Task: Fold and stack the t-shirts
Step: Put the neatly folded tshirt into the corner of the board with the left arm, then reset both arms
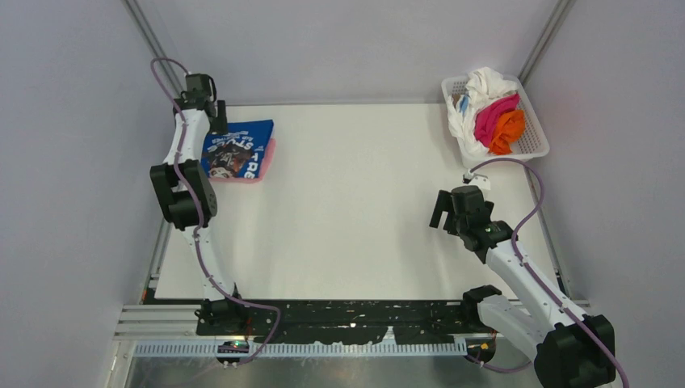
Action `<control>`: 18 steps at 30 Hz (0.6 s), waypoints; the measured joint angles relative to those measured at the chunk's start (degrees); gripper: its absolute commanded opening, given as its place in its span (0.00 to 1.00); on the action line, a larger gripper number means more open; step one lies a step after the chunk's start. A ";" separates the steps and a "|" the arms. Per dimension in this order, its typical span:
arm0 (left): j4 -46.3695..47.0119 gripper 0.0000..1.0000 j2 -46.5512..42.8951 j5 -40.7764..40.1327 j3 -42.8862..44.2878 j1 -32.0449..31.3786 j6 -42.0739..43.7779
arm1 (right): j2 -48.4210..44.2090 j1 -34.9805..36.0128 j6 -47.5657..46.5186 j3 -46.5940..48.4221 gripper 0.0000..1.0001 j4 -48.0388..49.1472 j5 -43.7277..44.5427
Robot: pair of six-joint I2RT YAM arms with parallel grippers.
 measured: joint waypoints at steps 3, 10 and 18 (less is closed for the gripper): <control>-0.20 0.99 -0.02 0.09 0.07 0.87 -1.57 | -0.04 0.00 0.13 0.00 0.95 -0.02 0.17; -0.66 1.00 -3.54 5.11 -2.73 1.07 -7.58 | -1.81 -0.02 0.46 0.00 0.95 -0.63 0.15; 5.20 1.00 -18.47 20.33 -17.94 0.76 -19.30 | -5.81 -0.07 1.29 0.00 0.95 -0.92 -0.13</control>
